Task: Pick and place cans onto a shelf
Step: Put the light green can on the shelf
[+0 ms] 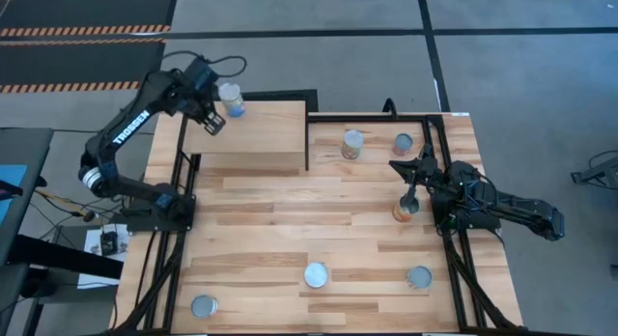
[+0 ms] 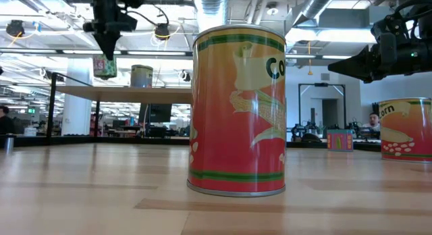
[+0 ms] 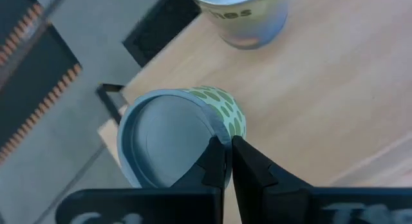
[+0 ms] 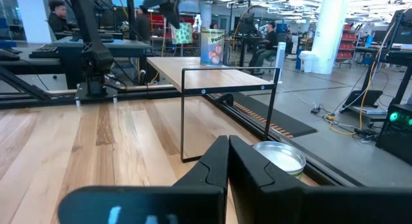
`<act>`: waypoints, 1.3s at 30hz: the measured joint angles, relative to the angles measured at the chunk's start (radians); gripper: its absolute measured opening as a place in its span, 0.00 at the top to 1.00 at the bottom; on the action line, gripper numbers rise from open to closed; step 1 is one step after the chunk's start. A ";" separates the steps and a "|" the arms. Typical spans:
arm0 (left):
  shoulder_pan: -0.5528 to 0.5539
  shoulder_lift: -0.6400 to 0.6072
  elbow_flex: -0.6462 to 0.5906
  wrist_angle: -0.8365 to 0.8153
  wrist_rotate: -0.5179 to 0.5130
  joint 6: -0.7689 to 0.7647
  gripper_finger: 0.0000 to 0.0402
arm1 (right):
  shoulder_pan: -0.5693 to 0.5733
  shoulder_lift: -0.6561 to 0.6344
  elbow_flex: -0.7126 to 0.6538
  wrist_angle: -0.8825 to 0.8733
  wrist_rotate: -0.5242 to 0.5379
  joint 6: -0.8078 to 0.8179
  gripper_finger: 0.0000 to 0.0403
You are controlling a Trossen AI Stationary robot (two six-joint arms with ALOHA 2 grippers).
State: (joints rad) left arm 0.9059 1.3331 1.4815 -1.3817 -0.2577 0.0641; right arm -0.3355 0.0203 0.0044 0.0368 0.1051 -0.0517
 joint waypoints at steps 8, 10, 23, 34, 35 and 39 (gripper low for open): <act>0.083 0.137 -0.001 0.067 0.019 -0.005 1.00 | 0.000 0.000 0.000 0.000 0.000 0.000 0.92; 0.097 0.167 -0.001 0.074 0.020 -0.004 1.00 | 0.000 0.000 0.000 0.000 0.000 0.000 0.92; 0.126 0.206 0.018 0.114 0.019 0.000 1.00 | 0.000 0.000 0.000 0.000 0.000 0.000 0.92; 0.128 0.206 0.023 0.155 0.054 0.001 0.99 | 0.000 0.000 0.000 0.000 0.000 0.000 0.92; 0.128 0.206 0.023 0.155 0.053 -0.004 0.98 | 0.000 0.000 0.000 0.000 0.000 0.000 0.92; 0.128 0.206 0.024 0.154 0.056 -0.010 0.91 | 0.000 0.000 0.000 0.000 0.000 0.000 0.92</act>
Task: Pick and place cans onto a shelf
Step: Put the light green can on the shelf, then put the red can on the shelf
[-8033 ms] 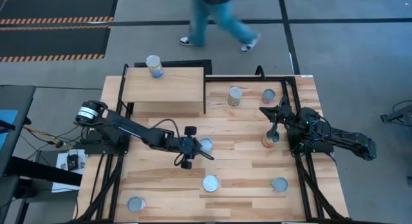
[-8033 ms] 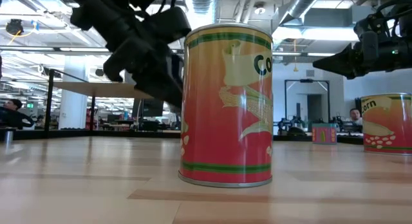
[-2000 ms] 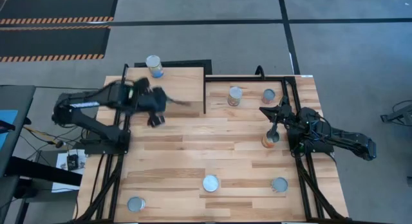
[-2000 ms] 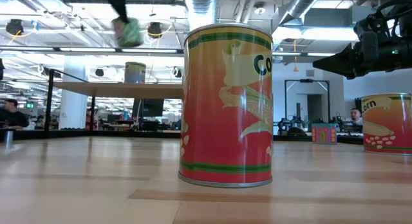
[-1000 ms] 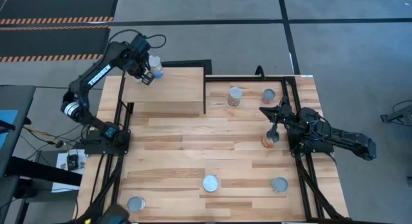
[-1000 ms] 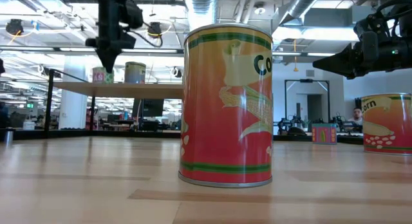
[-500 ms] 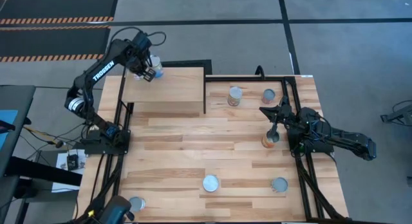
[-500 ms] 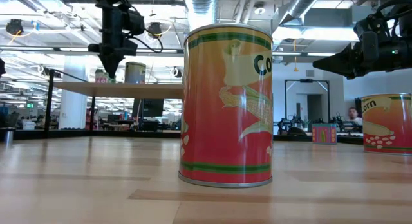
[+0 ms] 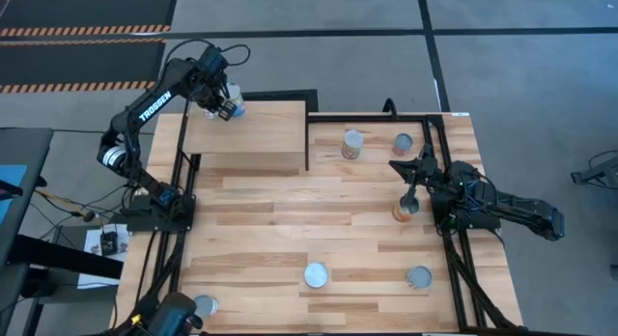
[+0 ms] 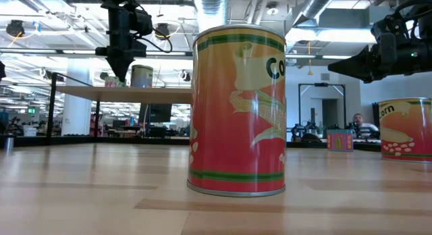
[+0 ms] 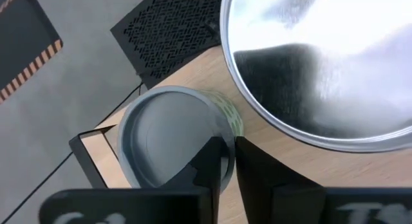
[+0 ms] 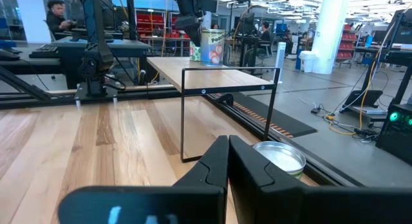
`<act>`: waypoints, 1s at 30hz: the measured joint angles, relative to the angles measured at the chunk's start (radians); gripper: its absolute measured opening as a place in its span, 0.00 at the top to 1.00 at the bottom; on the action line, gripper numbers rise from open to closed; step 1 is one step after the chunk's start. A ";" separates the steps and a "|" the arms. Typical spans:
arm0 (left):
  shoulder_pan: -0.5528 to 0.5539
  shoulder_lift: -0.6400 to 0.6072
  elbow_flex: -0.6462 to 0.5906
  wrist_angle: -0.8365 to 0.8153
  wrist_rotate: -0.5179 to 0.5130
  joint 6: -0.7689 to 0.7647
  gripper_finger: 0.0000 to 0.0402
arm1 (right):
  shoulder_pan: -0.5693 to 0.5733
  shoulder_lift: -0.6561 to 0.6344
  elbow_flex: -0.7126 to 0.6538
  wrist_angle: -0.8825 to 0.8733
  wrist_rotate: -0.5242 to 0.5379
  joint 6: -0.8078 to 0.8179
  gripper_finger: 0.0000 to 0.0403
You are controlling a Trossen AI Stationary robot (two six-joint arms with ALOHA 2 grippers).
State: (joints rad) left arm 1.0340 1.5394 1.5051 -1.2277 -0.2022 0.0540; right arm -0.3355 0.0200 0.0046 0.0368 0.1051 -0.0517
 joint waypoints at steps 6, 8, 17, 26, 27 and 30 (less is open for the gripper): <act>0.000 0.000 0.000 -0.001 0.000 0.001 0.84 | 0.000 0.000 0.000 0.000 0.000 0.000 0.92; 0.000 0.000 0.000 -0.008 -0.001 0.001 0.82 | 0.000 0.000 0.000 0.000 0.000 0.000 0.92; 0.000 -0.025 0.000 -0.020 -0.025 0.002 0.82 | 0.000 0.000 0.000 0.000 0.000 0.000 0.92; 0.000 -0.122 0.000 -0.004 -0.046 0.043 0.82 | 0.000 0.000 0.000 0.000 0.000 0.000 0.92; 0.000 -0.140 0.000 0.003 -0.046 0.046 0.82 | 0.000 0.000 0.000 0.000 0.000 0.000 0.92; -0.005 -0.219 -0.013 0.067 -0.014 0.048 0.83 | 0.000 0.000 0.000 0.000 0.000 0.000 0.92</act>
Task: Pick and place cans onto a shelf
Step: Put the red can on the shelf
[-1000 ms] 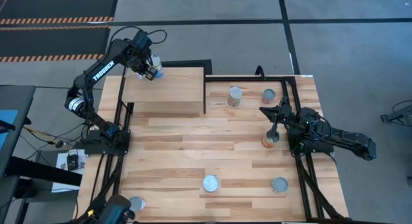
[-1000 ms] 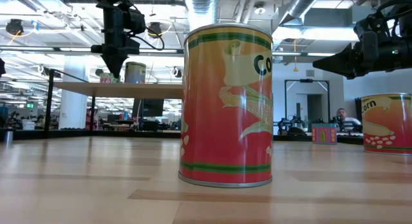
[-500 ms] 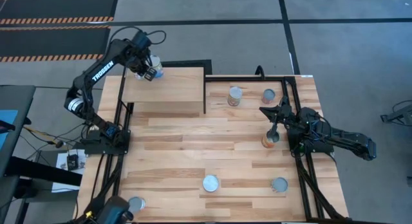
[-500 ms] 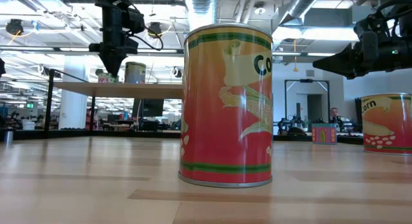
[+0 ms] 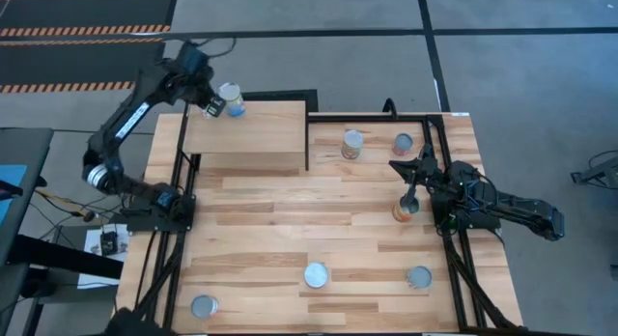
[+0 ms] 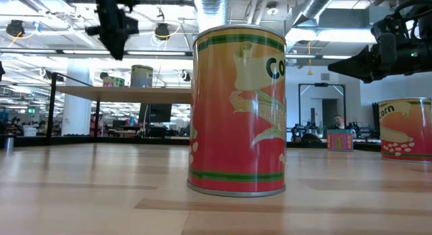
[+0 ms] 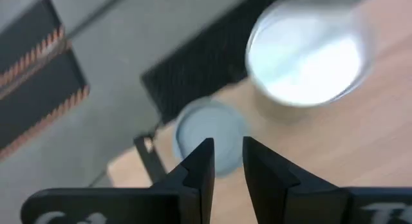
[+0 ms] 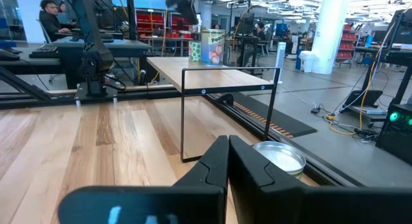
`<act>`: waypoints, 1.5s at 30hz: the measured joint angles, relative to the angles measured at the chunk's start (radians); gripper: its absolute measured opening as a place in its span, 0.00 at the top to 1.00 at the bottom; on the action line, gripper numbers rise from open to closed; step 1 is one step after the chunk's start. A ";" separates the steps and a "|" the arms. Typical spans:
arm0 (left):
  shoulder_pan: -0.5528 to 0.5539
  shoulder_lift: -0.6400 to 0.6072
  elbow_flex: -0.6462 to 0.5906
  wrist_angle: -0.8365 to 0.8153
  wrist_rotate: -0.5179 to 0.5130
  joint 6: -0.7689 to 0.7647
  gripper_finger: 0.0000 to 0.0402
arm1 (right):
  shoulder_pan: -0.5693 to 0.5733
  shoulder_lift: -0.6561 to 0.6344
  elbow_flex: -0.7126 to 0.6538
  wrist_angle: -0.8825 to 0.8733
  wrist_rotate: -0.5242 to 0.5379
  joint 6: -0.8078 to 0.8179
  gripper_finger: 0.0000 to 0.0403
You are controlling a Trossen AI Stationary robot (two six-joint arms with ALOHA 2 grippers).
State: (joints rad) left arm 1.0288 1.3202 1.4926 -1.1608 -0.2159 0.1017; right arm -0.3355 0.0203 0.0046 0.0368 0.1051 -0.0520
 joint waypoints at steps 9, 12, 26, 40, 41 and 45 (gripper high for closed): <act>-0.200 -0.400 -0.339 0.389 0.113 -0.041 0.99 | 0.000 0.000 0.000 0.000 0.000 0.000 0.92; -0.326 -0.542 -0.498 0.541 0.139 -0.059 0.99 | 0.000 0.000 0.000 0.000 0.000 0.000 0.92; -0.832 -0.903 -1.076 1.222 0.141 -0.049 1.00 | 0.000 0.000 0.000 0.000 0.000 0.000 0.92; -1.078 -0.888 -1.221 1.403 0.018 0.022 1.00 | 0.000 0.000 0.000 0.000 0.000 0.000 0.92; -1.084 -0.888 -1.221 1.403 0.018 0.022 1.00 | 0.000 0.000 0.000 0.000 0.000 0.000 0.92; -1.102 -0.889 -1.221 1.397 0.018 0.031 1.00 | 0.000 0.000 0.000 0.000 0.000 0.000 0.92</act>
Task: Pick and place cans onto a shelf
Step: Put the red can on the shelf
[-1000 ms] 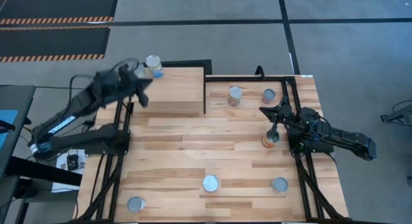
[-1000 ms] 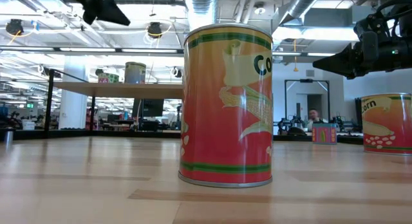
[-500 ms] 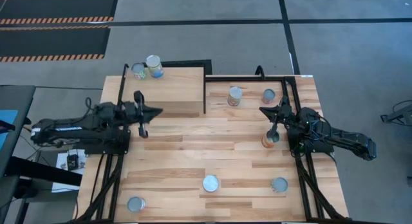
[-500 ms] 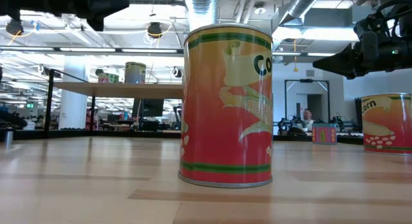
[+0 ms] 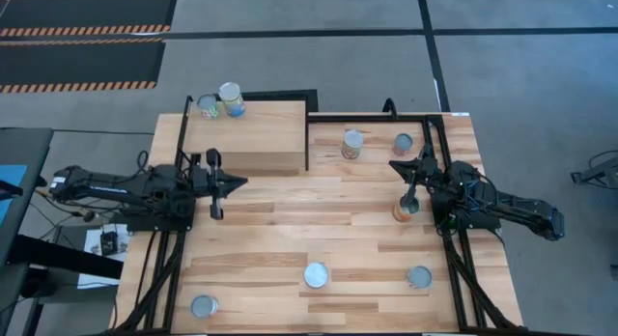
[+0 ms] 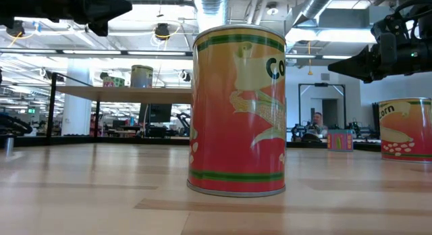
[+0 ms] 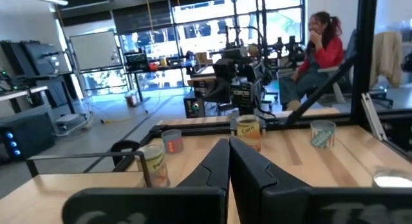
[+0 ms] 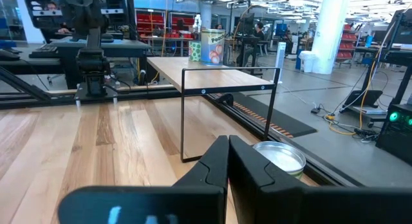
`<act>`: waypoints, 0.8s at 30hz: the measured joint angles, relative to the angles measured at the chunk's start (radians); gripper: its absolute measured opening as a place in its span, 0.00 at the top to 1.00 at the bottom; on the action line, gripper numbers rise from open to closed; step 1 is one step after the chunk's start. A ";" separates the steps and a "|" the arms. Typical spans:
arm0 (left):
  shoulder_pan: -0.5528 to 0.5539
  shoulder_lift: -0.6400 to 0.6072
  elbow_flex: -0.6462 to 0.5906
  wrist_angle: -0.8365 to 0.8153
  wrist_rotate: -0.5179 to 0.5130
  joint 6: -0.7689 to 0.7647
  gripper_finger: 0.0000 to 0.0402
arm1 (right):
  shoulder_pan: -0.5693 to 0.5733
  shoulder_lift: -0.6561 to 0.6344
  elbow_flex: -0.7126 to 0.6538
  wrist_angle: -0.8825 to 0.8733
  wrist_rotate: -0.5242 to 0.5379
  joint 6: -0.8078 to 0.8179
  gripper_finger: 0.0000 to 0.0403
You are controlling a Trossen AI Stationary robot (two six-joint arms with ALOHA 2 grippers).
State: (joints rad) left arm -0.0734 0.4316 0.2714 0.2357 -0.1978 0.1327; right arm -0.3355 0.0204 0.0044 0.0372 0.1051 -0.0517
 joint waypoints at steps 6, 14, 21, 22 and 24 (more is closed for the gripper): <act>-0.006 -0.001 -0.029 0.022 0.033 0.030 1.00 | 0.000 0.000 0.000 0.005 0.000 0.000 0.92; -0.006 -0.002 -0.148 0.148 0.088 -0.036 1.00 | 0.000 0.000 0.000 0.029 0.000 0.000 0.92; -0.006 -0.003 -0.175 0.192 0.134 -0.013 1.00 | 0.000 -0.001 0.005 0.162 0.001 -0.004 0.92; -0.006 -0.003 -0.176 0.194 0.133 -0.006 1.00 | 0.000 -0.001 0.009 0.156 0.001 -0.005 0.92; -0.005 -0.002 -0.176 0.204 0.127 0.004 1.00 | 0.000 0.001 0.019 0.151 0.013 -0.006 0.94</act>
State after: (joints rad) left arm -0.0788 0.4294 0.0952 0.4398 -0.0706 0.1370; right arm -0.3355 0.0211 0.0229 0.1885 0.1179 -0.0578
